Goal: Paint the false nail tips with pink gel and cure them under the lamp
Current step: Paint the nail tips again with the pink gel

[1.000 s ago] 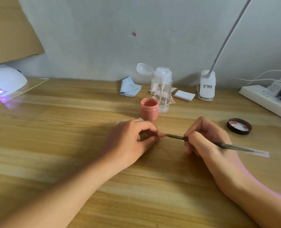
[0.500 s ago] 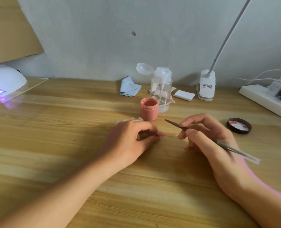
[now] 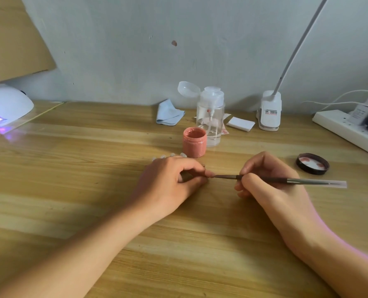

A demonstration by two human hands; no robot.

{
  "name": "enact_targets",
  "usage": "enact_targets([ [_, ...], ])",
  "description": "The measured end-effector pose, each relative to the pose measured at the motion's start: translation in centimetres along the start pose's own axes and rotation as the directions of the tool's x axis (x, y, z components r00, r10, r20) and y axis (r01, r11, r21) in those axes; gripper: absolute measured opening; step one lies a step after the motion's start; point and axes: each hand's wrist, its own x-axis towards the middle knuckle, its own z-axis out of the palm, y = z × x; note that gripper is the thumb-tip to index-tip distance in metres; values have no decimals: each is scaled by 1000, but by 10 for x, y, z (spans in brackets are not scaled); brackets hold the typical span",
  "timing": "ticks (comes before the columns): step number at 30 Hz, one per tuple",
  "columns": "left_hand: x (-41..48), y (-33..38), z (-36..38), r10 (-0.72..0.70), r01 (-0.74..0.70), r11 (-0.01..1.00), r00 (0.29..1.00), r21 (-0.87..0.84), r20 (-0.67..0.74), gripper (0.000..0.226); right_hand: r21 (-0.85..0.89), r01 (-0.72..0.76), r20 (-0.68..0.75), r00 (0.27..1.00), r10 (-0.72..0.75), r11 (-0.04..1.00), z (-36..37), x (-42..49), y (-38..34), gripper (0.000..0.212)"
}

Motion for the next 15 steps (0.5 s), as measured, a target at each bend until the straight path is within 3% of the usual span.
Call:
enact_targets([
  [15, 0, 0, 0, 7, -7, 1000, 1000, -4, 10, 9, -14, 4, -12, 1000, -4, 1000, 0, 0, -1, 8],
])
